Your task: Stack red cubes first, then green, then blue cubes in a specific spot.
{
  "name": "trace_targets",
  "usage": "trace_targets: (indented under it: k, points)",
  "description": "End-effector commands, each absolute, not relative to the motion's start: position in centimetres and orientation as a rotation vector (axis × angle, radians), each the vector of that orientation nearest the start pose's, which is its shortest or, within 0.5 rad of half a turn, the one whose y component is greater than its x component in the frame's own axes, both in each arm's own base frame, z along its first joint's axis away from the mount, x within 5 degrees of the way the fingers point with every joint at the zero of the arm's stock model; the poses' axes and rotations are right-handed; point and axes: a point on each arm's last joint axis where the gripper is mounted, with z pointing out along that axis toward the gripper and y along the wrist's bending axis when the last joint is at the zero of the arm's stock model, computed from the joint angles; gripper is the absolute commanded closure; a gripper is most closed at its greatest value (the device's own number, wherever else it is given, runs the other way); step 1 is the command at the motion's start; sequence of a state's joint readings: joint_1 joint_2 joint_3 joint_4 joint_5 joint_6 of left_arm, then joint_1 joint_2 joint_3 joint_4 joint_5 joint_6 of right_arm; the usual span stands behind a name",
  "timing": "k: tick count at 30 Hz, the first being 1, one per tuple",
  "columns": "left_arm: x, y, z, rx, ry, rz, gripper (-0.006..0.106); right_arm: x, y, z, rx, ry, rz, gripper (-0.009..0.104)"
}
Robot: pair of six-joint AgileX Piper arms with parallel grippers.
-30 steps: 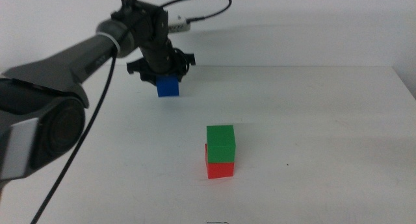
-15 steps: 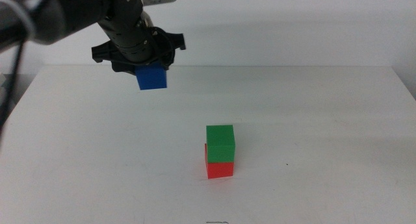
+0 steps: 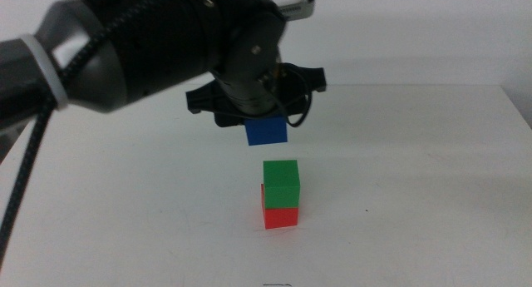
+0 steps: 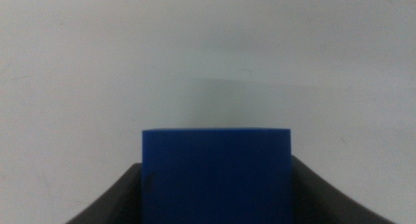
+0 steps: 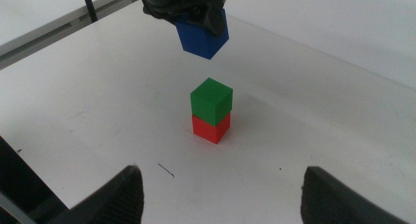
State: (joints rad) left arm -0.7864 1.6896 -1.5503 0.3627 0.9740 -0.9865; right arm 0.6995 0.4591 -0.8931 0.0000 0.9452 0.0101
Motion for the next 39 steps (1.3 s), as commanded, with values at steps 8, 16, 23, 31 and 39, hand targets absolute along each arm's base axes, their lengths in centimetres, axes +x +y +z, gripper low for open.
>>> trace_targets:
  k: [8, 16, 23, 31, 39]
  points:
    - [28.2, -26.3, 34.6, -0.104, 2.438, -0.314, 0.087, 4.3, 3.5, 40.1, -0.667, 1.817, 0.453, 0.033]
    - [29.8, -27.7, 32.4, -0.134, 2.488, -0.247, 0.084, 4.3, 3.5, 40.1, -0.667, 1.817, 0.453, 0.033]
    - [29.9, -28.1, 31.1, -0.152, 2.54, -0.229, 0.084, 4.3, 3.5, 40.1, -0.667, 1.817, 0.453, 0.033]
    - [29.6, -28.2, 30.9, -0.155, 2.576, -0.229, 0.084, 4.3, 3.5, 40.1, -0.667, 1.817, 0.453, 0.033]
    - [29.5, -28.1, 31.0, -0.134, 2.586, -0.22, 0.084, 4.3, 3.5, 40.1, -0.667, 1.817, 0.453, 0.033]
